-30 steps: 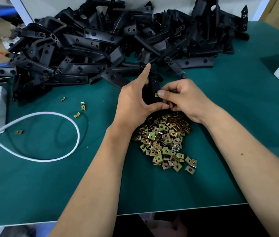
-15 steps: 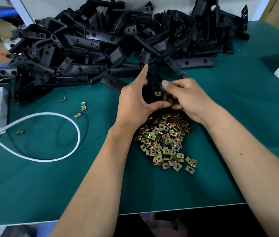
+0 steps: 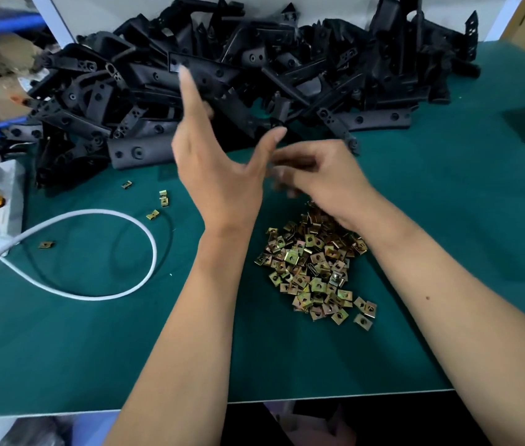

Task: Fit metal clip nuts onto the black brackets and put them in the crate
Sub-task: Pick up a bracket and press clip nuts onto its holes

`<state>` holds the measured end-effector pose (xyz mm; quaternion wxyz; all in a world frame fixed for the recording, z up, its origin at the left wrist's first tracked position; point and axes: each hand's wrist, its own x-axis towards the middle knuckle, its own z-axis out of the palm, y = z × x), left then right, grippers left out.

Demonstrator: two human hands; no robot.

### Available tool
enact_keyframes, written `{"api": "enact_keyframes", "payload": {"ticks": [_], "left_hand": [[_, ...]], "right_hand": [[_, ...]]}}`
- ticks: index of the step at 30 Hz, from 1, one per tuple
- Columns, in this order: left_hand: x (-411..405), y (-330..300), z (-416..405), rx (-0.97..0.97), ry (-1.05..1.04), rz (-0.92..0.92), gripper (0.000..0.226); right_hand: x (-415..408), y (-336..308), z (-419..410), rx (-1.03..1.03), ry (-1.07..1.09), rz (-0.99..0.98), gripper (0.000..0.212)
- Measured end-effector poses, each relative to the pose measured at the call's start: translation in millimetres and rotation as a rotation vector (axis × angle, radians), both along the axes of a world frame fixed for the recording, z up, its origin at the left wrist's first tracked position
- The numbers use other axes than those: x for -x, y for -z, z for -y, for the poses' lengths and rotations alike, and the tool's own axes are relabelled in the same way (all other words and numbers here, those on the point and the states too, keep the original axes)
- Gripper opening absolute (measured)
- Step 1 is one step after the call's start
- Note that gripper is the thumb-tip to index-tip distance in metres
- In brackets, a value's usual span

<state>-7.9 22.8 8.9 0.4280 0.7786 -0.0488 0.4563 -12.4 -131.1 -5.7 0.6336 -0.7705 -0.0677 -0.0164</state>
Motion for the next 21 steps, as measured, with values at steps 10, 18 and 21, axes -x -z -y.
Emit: {"api": "enact_keyframes", "payload": {"ticks": [10,18,21], "left_hand": [[-6.5,9.2,-3.1,0.025,0.077,-0.241,0.116],[-17.3,32.9,5.8,-0.18,0.274,-0.483,0.12],[-19.5,36.4,5.4,-0.185,0.305,-0.523,0.119]], "right_hand": [[-4.8,3.4,54.9,0.553,0.235,0.118,0.008],[-2.3,3.9,42.5,0.815,0.04,0.175,0.012],[0.3,4.8,42.4,0.8,0.047,0.178,0.009]]}}
